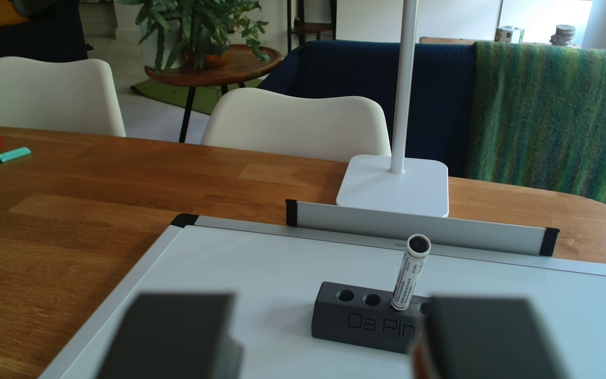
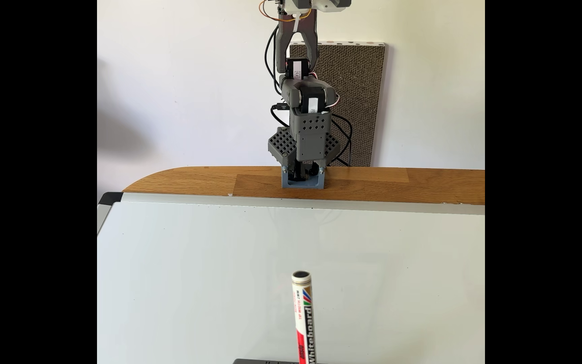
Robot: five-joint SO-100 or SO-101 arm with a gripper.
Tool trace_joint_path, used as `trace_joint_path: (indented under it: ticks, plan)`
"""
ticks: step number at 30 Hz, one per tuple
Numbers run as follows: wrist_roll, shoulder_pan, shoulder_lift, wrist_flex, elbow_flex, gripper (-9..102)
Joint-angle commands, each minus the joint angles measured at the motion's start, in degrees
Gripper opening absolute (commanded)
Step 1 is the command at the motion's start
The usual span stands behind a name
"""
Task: Draw a face
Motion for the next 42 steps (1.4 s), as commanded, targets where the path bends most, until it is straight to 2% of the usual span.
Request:
trace_joint_path:
  ticks: [1,9,21,33,42]
  plan:
    - [0.2,1.5,2.5,-0.9,-1.5,98]
    - [-0.6,5.6,-13.9,-9.8,-1.8,98]
    - [-6.3,10.2,-43.0,-32.1,-1.8,98]
    - [-7.1,10.3,-72.4,-39.0,-17.3,98]
    - [-7.2,9.7,-91.0,-41.0,-28.3,98]
